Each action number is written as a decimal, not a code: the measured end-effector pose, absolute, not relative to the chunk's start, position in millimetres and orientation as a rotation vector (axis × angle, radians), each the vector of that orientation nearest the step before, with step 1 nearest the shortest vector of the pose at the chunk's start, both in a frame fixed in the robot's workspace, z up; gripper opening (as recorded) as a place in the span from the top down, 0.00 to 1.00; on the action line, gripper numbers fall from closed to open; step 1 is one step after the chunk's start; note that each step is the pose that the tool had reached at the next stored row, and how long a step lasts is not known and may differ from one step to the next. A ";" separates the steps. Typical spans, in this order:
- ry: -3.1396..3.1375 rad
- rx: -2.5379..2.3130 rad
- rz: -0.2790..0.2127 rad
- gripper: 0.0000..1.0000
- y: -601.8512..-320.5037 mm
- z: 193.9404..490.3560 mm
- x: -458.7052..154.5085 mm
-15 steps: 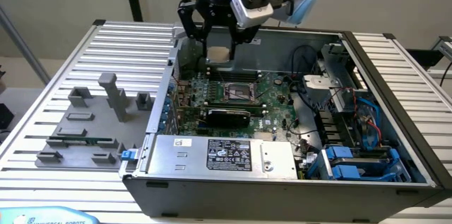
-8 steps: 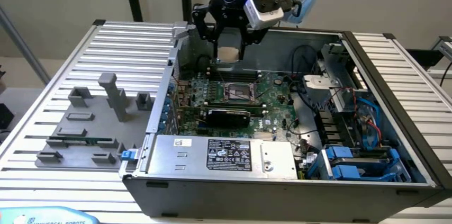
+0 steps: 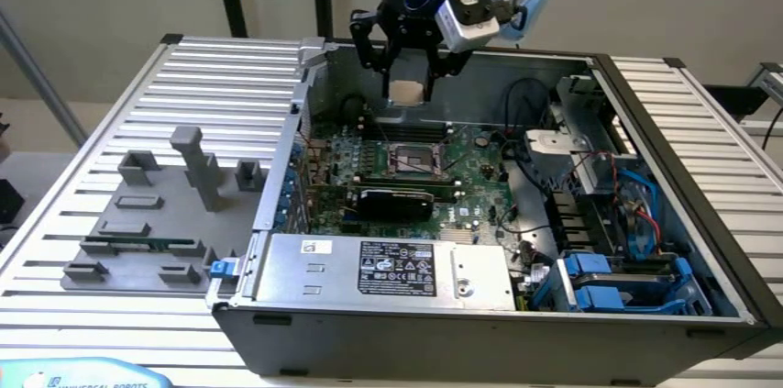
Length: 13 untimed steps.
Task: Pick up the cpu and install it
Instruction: 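Pick up the cpu and move it towards the insertion slot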
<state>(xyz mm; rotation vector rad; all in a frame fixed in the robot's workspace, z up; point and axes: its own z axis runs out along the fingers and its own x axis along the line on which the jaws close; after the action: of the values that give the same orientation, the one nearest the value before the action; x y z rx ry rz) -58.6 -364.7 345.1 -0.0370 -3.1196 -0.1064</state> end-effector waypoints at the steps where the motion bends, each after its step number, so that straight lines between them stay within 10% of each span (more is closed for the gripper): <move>1: -3.120 -0.037 -0.107 0.45 -361.4 343.1 -56.7; 13: -3.119 -0.037 -0.106 0.45 -321.7 321.4 -36.0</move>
<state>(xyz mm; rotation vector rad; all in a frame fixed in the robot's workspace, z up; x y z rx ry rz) -36.0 -321.7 321.4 -0.0367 -3.1195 -0.1065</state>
